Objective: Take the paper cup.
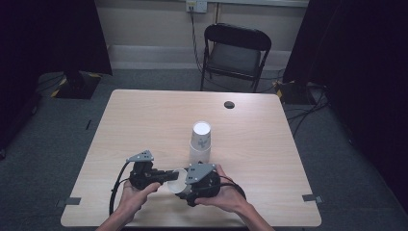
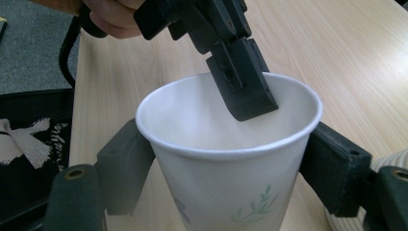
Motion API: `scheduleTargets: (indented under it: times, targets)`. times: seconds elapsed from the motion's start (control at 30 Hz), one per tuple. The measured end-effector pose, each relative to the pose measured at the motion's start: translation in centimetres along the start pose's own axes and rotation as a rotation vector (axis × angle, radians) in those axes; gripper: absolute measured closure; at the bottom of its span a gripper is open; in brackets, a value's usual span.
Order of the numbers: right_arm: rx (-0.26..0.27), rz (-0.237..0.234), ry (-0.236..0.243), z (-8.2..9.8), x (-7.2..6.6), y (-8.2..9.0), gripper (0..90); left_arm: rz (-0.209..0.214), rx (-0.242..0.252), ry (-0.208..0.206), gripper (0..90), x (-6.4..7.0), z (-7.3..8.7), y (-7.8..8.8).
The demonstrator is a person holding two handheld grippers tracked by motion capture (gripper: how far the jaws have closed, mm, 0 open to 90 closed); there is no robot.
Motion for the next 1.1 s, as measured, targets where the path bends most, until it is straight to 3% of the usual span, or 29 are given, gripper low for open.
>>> scheduleTargets:
  times: [0.13, 0.2, 0.63, 0.83, 0.87, 1.1]
  targets:
    - [0.009, 0.026, -0.002, -0.1, 0.0, -0.3, 24.2, -0.005, -0.006, -0.001, 86.8, -0.1, 0.0, 0.1]
    - [0.006, 0.056, 0.019, -0.1, -0.3, -0.5, 23.7, -0.005, -0.012, -0.001, 86.8, -0.1, 0.1, 0.0]
    - [0.007, 0.045, 0.003, 0.3, -0.4, -1.1, 25.1, -0.014, -0.043, -0.003, 86.6, -0.2, 0.3, -0.3]
    - [-0.015, 0.072, 0.039, 0.5, -0.6, -1.4, 24.3, -0.007, -0.05, 0.008, 86.7, -0.2, 0.4, -0.6]
    - [-0.024, 0.086, 0.065, 0.6, -0.6, -1.5, 24.9, 0.005, -0.051, 0.008, 86.6, 0.0, 0.4, -0.6]
    - [-0.041, 0.103, 0.083, 0.8, -0.7, -1.5, 25.8, 0.011, -0.05, 0.003, 86.7, 0.2, 0.3, -0.7]
Point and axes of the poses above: each handheld gripper's, and its own axes: y roughly backward along the jaws, z roughly out of its underside, x roughly to its right, the point moved 6 cm from there along -y, roughly forward along the jaws, and after that the axes turned 6 degrees about -x, right-handed, at the moved point
